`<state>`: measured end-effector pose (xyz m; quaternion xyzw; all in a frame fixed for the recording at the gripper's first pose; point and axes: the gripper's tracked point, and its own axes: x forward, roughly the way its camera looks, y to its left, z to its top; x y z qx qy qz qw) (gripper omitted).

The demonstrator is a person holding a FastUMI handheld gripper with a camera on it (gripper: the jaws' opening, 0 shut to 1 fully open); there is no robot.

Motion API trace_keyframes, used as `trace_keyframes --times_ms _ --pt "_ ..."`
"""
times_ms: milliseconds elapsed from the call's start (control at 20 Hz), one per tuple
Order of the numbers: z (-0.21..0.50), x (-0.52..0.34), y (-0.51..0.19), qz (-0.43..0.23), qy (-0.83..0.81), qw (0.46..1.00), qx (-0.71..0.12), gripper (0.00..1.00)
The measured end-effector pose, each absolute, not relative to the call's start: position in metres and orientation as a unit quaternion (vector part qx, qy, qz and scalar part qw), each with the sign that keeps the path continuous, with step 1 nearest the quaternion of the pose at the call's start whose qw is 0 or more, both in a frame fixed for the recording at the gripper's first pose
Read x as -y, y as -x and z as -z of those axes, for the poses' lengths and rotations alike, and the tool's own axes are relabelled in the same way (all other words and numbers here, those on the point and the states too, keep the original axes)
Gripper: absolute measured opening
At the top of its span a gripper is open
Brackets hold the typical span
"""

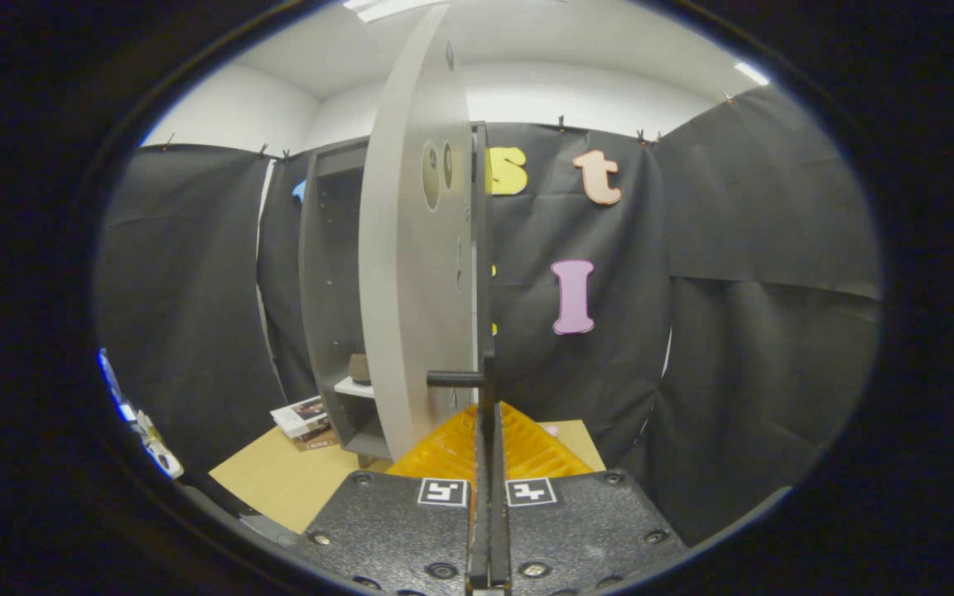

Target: Open the shoe cabinet door, grab the shoes and put them into the shoe cabinet, then close the shoe cabinet door.

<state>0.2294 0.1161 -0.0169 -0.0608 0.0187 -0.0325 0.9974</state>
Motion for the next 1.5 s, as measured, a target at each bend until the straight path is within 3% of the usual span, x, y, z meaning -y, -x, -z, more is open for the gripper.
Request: trace_keyframes --times_ms 250,450,650,1150,1500 --pt "0.018 -0.14 -0.184 0.043 0.069 0.997 -0.014 0.06" --pt "0.038 -0.186 -0.147 0.026 0.092 0.995 -0.015 0.49" --pt "0.073 -0.235 -0.138 0.014 0.114 0.993 -0.012 1.0" --pt "0.215 -0.318 -0.198 -0.014 0.083 0.995 -0.059 1.0" --pt "0.384 -0.311 -0.265 0.026 0.074 0.975 -0.207 1.0"
